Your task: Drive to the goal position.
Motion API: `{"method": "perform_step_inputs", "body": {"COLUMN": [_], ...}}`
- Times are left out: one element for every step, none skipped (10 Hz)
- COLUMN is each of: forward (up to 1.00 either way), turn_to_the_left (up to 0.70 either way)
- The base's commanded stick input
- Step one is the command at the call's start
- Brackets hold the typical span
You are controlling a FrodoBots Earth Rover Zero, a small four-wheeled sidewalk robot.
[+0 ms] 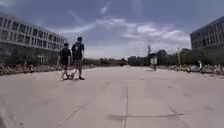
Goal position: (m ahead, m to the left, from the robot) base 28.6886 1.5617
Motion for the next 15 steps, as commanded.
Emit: {"method": "perform_step_inputs", "body": {"forward": [0.60,0.60,0.60,0.60,0.60,0.60,0.60,0.60,0.60,0.60,0.60,0.60,0.60,0.60,0.60], "turn_to_the_left": [0.00,0.00,0.00,0.00,0.00,0.00,0.00,0.00,0.00,0.00,0.00,0.00,0.00,0.00,0.00]}}
